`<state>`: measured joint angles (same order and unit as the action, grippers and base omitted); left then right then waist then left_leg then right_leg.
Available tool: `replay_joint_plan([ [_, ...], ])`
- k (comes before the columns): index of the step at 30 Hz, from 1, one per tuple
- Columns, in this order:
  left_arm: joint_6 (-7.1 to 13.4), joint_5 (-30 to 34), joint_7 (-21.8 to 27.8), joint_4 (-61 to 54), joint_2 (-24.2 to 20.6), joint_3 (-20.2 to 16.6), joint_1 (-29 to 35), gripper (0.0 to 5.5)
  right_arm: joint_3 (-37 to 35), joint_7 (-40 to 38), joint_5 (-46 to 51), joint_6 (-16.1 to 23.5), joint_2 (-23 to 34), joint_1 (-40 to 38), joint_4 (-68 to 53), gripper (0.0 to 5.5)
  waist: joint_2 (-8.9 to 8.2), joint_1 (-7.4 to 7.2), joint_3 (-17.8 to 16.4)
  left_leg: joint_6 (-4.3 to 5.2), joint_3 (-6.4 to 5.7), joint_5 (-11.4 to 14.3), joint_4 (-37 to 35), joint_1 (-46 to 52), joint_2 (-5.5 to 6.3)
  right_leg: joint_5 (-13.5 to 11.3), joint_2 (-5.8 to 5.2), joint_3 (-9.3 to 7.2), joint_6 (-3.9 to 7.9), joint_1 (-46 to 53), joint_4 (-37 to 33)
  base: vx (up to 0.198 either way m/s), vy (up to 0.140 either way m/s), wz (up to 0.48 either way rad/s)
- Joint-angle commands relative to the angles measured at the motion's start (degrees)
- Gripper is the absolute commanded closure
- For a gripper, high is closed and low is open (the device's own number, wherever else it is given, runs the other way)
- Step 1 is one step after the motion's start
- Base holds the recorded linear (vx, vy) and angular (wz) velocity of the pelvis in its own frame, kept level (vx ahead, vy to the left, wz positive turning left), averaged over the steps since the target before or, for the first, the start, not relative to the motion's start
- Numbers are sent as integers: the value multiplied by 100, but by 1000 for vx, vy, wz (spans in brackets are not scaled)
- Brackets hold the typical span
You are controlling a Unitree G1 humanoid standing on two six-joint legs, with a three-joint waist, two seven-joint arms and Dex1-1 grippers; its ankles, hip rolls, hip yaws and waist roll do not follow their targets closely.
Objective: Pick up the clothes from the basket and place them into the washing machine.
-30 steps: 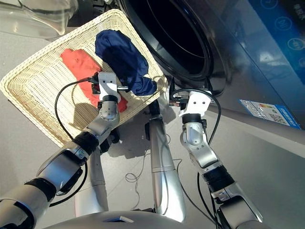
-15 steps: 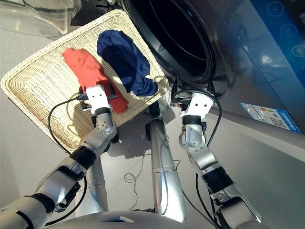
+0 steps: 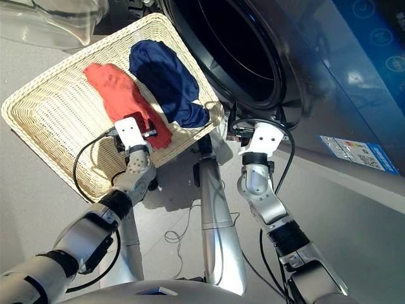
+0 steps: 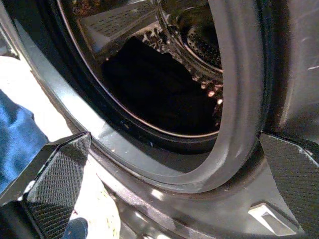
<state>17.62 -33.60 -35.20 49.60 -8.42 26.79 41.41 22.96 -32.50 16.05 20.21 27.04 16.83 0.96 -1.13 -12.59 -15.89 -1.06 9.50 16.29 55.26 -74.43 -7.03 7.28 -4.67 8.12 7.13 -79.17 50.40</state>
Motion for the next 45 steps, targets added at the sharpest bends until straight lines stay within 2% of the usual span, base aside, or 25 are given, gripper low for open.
replay_joint_plan([
  [1, 43, -114, 96, 231, 23, 52, 241, 0, 56, 84, 55, 197, 153, -64, -828, 0, -21, -107, 25, 110, -274, -381, -26, -363, -48, -351, -70, -368, -436, 45, -241, 0, 0, 0],
  [6, 35, -359, 265, 359, -67, 18, 449, 0, 21, 180, 102, 175, 199, -102, -947, 0, -9, -149, -18, 115, -243, -371, -8, -387, -65, -361, -49, -346, -434, 4, -233, 0, 0, 0],
  [10, -89, -605, 484, 854, -231, -91, 591, 0, 24, 268, 161, 156, 191, -118, -1038, 0, -19, -180, -47, 121, -219, -351, 31, -405, -109, -371, -22, -338, -429, -16, -232, 0, 0, 0],
  [11, -159, -682, 569, 1048, -286, -131, 628, 390, 30, 315, 182, 146, 194, -117, -1055, 0, -24, -189, -52, 122, -210, -339, 59, -412, -122, -367, -10, -335, -431, -31, -217, 0, 0, 0],
  [12, -267, -713, 607, 1293, -313, -196, 658, 550, 33, 346, 193, 128, 185, -121, -1075, 0, -25, -196, -53, 127, -201, -337, 56, -409, -134, -368, -3, -336, -429, -34, -223, 0, 0, 0],
  [16, -487, -557, 656, 1744, -443, -272, 776, 550, 16, 442, 253, 99, 232, -203, -1166, 0, -17, -215, -54, 126, -198, -323, 102, -431, -171, -375, 24, -332, -425, -46, -220, 0, 0, 0],
  [21, -629, -532, 669, 2100, -506, -447, 754, 550, -58, 520, 292, 87, 269, -290, -1237, 0, 15, -187, -11, 112, -228, -310, 152, -473, -158, -368, 24, -358, -415, -85, -175, 0, 0, 0],
  [28, -674, -565, 607, 2262, -526, -609, 715, 550, -63, 567, 385, 83, 292, -330, -1388, 0, 28, -140, 44, 117, -252, -344, 118, -487, -126, -370, -10, -390, -405, -96, -155, 0, 0, 0],
  [30, -620, -595, 582, 2188, -506, -622, 682, 550, -55, 551, 356, 70, 300, -307, -1370, 0, 21, -121, 46, 118, -253, -356, 102, -478, -112, -368, -22, -400, -405, -81, -154, 0, 0, 0],
  [32, -469, -631, 539, 1900, -456, -609, 584, 550, -43, 527, 330, 74, 289, -284, -1351, 0, 25, -79, 43, 115, -257, -366, 95, -474, -92, -356, -32, -414, -410, -65, -139, 0, 0, 0],
  [36, -80, -42, 362, 372, -475, -252, 20, 550, -21, 488, 23, 102, 405, -171, -1250, 0, 65, 51, 28, 100, -273, -413, 16, -451, -34, -360, -58, -425, -425, -24, -159, 0, 0, 0],
  [37, 38, 169, 353, -230, -577, -174, -228, 550, -18, 479, -214, 76, 511, -110, -1228, 0, 80, 107, 24, 96, -281, -421, -6, -446, -13, -354, -61, -431, -428, -19, -151, 0, 0, 0],
  [40, 222, 876, 409, -1901, -1016, -125, -1017, 550, -102, 237, -1310, -17, 905, 94, -1147, 0, 126, 252, 12, 83, -314, -408, -25, -449, 44, -316, -69, -444, -440, 3, -139, 0, 0, 0],
  [43, 316, 1447, 703, -3117, -1523, -279, -1813, 550, -204, 176, -2103, -93, 1294, 272, -1101, 0, 158, 389, 20, 69, -319, -382, -16, -449, 74, -273, -76, -441, -448, -15, -96, 0, 0, 0],
  [45, 440, 1459, 997, -3572, -1787, -414, -2170, 550, -187, 211, -2464, -134, 1562, 432, -1003, 0, 184, 458, 54, 62, -320, -366, 3, -459, 86, -260, -86, -431, -444, -46, -67, 0, 0, 0],
])
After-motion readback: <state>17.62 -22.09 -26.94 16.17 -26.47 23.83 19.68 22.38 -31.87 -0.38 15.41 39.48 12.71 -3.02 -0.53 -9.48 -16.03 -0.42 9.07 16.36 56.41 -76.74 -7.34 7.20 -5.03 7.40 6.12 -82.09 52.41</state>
